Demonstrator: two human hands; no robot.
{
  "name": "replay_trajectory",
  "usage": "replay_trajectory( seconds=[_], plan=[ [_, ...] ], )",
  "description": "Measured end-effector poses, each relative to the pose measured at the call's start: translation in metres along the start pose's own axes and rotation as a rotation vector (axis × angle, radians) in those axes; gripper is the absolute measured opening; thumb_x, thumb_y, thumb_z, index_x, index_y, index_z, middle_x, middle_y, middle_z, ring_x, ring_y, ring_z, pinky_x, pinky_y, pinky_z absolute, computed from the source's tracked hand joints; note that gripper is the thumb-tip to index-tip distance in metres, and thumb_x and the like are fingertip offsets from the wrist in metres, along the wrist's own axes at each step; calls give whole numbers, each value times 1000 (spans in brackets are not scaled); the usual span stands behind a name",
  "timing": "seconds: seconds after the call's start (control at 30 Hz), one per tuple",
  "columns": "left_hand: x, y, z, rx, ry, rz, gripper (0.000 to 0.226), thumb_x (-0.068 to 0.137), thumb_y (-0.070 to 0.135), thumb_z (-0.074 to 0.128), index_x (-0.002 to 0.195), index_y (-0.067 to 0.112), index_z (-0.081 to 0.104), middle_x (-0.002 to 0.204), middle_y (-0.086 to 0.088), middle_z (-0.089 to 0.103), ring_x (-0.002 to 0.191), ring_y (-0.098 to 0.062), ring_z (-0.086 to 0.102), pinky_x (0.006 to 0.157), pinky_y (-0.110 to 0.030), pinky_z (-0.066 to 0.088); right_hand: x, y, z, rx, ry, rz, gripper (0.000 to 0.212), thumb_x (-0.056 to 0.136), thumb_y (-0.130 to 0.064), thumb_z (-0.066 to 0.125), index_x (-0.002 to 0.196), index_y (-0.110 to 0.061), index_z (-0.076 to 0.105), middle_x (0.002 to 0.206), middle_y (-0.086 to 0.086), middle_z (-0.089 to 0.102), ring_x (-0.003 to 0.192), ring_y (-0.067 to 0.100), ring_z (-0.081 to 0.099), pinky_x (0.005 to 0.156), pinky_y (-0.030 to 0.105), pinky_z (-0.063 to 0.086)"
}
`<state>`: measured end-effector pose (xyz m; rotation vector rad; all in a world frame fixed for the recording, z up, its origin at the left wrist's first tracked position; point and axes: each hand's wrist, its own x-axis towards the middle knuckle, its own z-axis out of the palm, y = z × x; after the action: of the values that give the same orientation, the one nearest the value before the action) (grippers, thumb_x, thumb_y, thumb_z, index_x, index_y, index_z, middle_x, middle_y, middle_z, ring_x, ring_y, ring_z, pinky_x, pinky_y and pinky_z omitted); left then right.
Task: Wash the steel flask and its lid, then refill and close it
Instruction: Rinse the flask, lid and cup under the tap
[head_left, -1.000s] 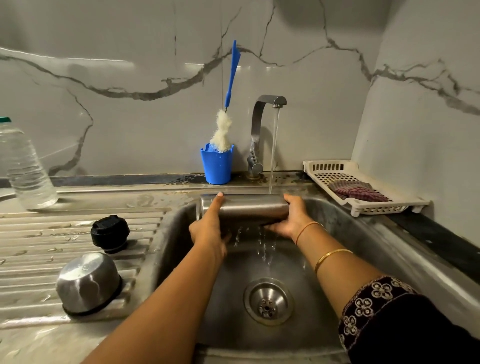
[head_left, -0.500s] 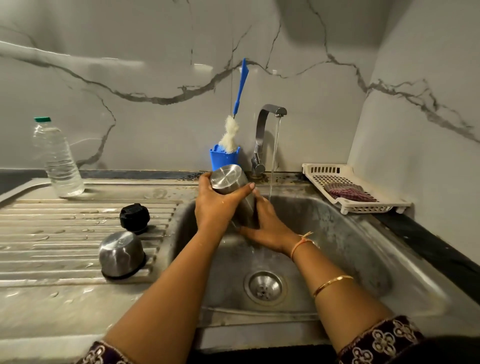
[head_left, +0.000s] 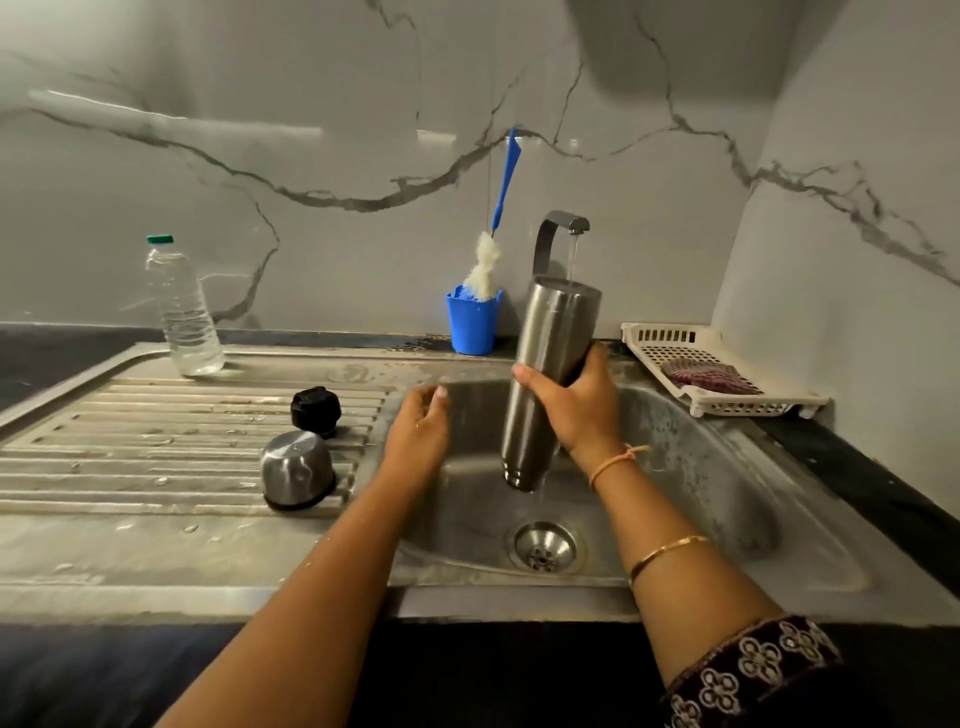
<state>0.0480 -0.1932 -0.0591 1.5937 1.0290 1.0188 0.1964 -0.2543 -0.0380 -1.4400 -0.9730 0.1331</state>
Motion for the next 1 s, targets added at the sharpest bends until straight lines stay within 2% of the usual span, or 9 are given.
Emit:
replay_trajectory(
  seconds=[0.07,0.17,0.3,0.4,0.53,0.6,0.73,0.87,1.0],
  plan=[
    [7,-13,1,139,-22,-57,36,100,21,44,133,9,46,128,-11,56,111,-22,54,89,-29,42,-2,4,-1,-27,11,9,51,72,-30,80,110,-21,46,99,-7,60,89,14,61,64,11,41],
    [14,-29,6,218,-122,-88,43,94,12,54,135,8,44,130,-15,55,118,-26,54,98,-35,44,-2,2,-2,-67,40,-29,55,71,-34,80,113,-17,47,98,-6,61,86,14,61,62,11,41],
    [22,-36,5,294,-122,-67,47,91,7,57,135,11,43,131,-12,55,117,-24,54,97,-36,46,-1,-7,2,-72,103,-177,59,72,-35,80,116,-16,45,97,-11,58,80,1,58,66,7,45],
    [24,-38,6,345,-149,-60,50,89,2,56,136,12,42,126,-9,57,102,-17,56,84,-28,46,-4,0,9,-70,-14,-43,59,73,-36,78,119,-18,45,100,-9,59,86,9,60,79,26,53],
    [27,-36,7,401,-166,-29,55,88,1,56,137,16,40,129,-7,55,82,-7,53,59,-16,40,-1,-3,7,-90,62,-109,63,74,-39,77,123,-17,44,107,-3,62,89,12,61,72,19,50],
    [28,-34,8,402,-164,-12,56,87,1,57,138,17,39,133,-8,52,89,-9,53,56,-12,37,4,-5,5,-44,84,-143,64,74,-36,78,122,-18,41,109,-3,61,90,11,61,72,17,49],
    [22,-28,10,410,-225,13,64,83,10,69,138,16,38,139,-10,47,116,-20,53,77,-21,43,-4,10,11,-101,-93,100,61,73,-36,78,122,-17,47,109,-2,63,98,18,63,75,23,47],
    [14,-18,12,391,-288,19,83,74,23,80,142,20,33,146,-9,39,132,-23,41,101,-32,39,0,-3,8,-84,-9,-53,61,74,-37,77,122,-19,43,104,-7,59,86,9,58,67,14,44],
    [8,-16,15,383,-342,34,92,68,29,83,143,21,31,148,-8,36,133,-23,38,105,-35,37,-4,2,8,-60,-87,70,61,74,-37,77,123,-20,45,103,-8,58,95,15,61,68,17,45]
  ],
)
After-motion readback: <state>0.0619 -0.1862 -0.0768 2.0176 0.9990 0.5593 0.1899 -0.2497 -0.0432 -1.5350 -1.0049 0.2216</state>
